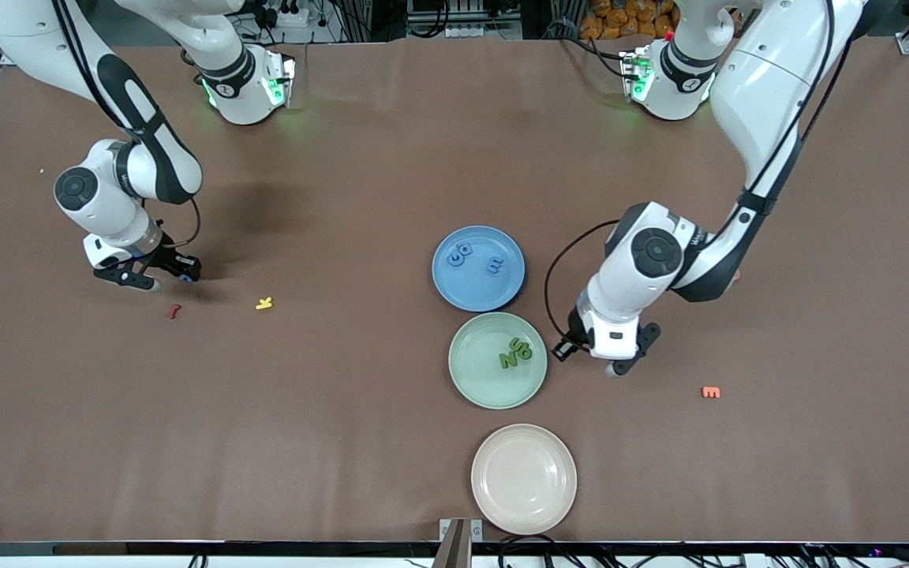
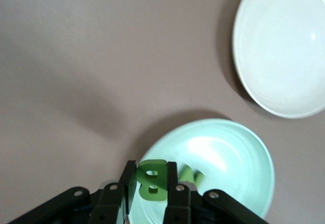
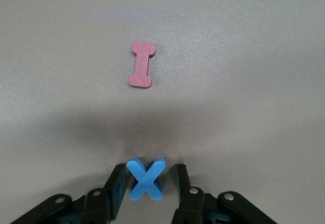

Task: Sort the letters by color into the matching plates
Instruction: 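Carry the green B over the green plate with the left gripper, then drop the B on the plate while the right gripper grasps the X, then carry the blue X over the blue plate with the right gripper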

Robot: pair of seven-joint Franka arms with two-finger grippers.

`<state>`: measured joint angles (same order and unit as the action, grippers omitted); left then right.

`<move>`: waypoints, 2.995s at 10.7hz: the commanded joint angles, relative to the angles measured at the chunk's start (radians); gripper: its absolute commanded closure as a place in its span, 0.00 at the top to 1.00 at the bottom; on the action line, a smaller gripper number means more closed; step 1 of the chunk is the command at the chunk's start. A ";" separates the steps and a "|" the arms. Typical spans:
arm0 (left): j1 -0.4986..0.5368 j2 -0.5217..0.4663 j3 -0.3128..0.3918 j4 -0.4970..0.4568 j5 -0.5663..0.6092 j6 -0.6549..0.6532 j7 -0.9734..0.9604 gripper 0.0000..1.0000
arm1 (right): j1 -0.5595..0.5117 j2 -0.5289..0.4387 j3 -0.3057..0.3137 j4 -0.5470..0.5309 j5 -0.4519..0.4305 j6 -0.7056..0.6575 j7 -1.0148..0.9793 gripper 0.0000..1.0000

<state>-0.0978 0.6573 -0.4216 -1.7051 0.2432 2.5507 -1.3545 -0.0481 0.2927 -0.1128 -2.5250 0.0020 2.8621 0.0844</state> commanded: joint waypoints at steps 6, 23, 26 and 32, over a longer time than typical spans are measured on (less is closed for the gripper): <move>-0.132 0.036 0.007 0.120 -0.045 0.000 -0.176 0.00 | 0.027 -0.047 -0.011 -0.003 0.015 -0.059 -0.058 0.00; 0.044 -0.062 0.147 0.133 0.013 -0.372 0.571 1.00 | 0.382 -0.089 0.077 0.228 0.200 -0.397 0.462 0.00; 0.095 -0.094 0.149 0.125 -0.022 -0.447 0.748 1.00 | 0.505 -0.083 0.091 0.303 0.200 -0.452 0.627 0.00; 0.070 -0.370 0.191 -0.076 -0.117 -0.593 0.967 1.00 | 0.695 0.172 0.186 0.644 0.199 -0.474 1.102 0.00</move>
<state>-0.0063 0.4198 -0.2658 -1.7076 0.1557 2.0166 -0.4853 0.5808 0.3140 0.0749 -2.0507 0.1899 2.4024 1.0534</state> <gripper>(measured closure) 0.000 0.709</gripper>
